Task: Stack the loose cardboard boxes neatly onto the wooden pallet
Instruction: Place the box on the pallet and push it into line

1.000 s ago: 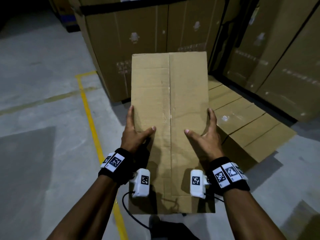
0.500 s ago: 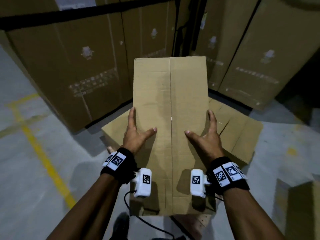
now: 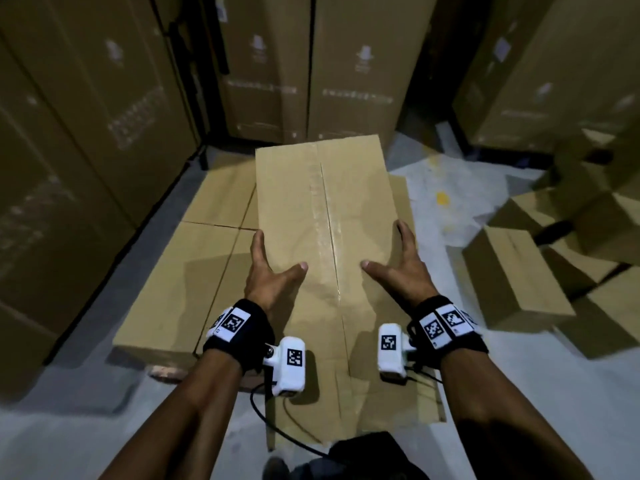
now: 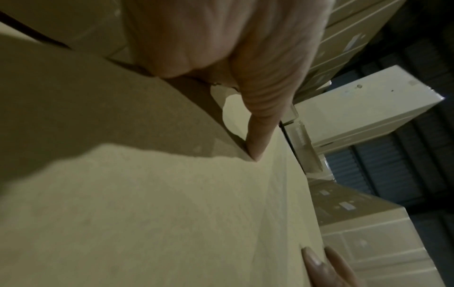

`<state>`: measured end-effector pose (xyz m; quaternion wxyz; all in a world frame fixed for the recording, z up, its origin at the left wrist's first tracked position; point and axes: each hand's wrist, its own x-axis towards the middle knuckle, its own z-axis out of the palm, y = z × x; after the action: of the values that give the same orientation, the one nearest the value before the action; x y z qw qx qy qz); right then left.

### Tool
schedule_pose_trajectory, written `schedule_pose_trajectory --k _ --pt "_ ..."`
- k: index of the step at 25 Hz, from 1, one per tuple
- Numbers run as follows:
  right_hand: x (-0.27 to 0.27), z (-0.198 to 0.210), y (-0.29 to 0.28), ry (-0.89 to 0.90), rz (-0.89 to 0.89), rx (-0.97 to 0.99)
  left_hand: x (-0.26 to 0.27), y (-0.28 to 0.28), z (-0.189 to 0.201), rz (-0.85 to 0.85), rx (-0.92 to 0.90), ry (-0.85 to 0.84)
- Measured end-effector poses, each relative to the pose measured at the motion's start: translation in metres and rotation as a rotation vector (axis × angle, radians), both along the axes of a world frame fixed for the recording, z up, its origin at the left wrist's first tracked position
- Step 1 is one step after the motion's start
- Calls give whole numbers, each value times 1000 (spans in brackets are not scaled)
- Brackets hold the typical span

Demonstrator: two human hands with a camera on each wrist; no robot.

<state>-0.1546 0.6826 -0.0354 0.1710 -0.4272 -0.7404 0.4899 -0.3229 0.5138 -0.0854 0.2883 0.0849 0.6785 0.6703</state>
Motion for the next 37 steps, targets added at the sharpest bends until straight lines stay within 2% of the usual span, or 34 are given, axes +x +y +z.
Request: schedule_pose_trajectory --k 1,4,9,15,19,22,25,31,37 --pt "3 -5 1 -5 -24 -26 -2 4 -5 -27 -11 -18" --pt "13 -22 9 -52 -87 -54 -5 19 -20 -161 -147 70" --pt "27 -58 32 -170 -160 -81 2 50 -43 -240 -220 40" --pt "19 -104 71 -221 -151 -198 -6 85 -81 -236 -339 -39" --pt "14 -138 96 -254 -139 -228 -8 111 -108 -252 -372 -164" --pt "8 -161 108 -291 -161 -230 -10 123 -132 -248 -421 -187" --pt "-2 -187 113 -238 -178 -228 -17 133 -160 -271 -481 -165" --pt "-26 -266 125 -193 -192 -333 -42 147 -228 -276 -545 -145" --pt "-51 -352 138 -164 -124 -310 -69 154 -297 -263 -676 -78"
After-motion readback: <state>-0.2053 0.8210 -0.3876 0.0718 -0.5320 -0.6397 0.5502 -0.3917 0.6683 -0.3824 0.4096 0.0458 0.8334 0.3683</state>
